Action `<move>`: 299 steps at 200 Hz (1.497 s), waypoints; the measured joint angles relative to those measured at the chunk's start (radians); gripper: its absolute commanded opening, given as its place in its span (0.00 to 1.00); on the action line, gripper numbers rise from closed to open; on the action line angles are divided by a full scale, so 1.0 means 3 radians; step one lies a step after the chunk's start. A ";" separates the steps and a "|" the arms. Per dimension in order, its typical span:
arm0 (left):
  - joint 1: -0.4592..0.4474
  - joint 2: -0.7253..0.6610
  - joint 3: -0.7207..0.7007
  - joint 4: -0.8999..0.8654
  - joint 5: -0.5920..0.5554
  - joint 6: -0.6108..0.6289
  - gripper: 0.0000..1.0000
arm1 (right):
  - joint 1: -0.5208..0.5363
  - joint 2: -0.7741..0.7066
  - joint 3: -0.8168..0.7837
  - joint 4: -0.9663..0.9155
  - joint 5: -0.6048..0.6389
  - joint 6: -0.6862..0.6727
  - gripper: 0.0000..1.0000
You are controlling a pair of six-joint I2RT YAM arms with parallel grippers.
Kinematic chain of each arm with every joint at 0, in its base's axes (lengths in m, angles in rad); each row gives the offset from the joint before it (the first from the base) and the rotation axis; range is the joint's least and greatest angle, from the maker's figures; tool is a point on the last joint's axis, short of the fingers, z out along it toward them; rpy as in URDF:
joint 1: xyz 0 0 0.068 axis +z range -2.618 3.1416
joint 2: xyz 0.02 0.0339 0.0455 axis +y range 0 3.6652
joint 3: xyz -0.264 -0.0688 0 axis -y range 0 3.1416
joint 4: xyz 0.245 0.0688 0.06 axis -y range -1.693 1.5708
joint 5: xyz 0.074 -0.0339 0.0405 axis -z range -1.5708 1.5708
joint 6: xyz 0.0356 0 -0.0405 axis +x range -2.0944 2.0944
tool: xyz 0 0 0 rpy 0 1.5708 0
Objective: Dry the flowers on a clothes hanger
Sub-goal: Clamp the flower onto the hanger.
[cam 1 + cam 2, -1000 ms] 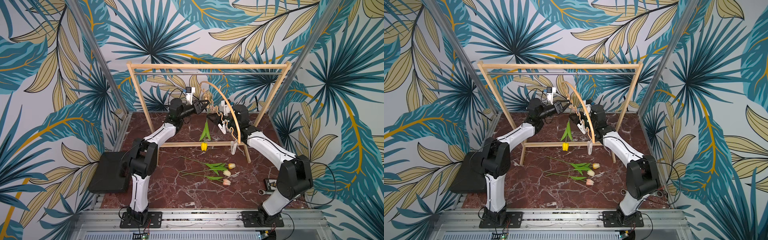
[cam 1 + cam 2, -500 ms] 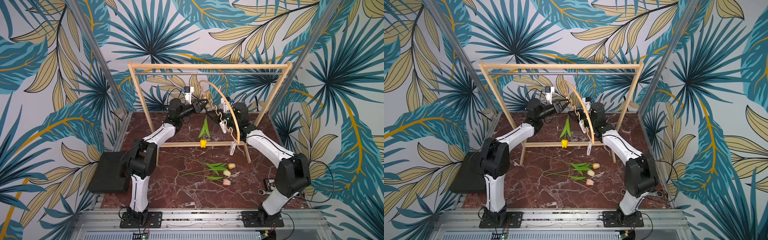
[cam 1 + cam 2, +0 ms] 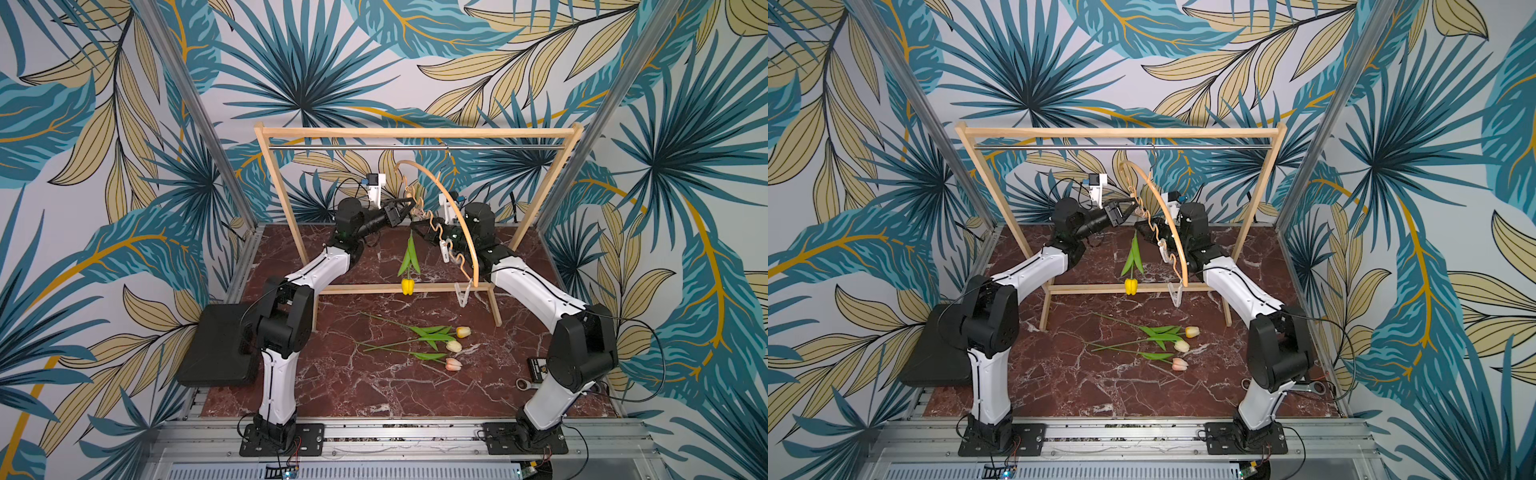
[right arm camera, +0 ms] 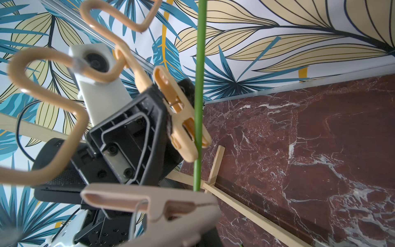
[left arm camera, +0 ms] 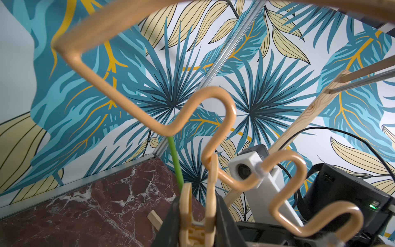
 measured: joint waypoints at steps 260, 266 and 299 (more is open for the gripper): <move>-0.0088 -0.0008 -0.0314 0.0571 -0.0276 -0.0404 0.21 | -0.0005 0.0013 -0.0003 0.0113 0.0033 -0.0109 0.00; -0.0088 -0.0008 -0.0314 0.0568 -0.0272 -0.0399 0.28 | -0.0005 0.0013 -0.0003 0.0111 0.0033 -0.0114 0.00; -0.0086 -0.0013 -0.0337 0.0477 -0.0275 -0.0404 0.58 | -0.0001 0.0013 0.0013 0.0117 0.0017 -0.0135 0.00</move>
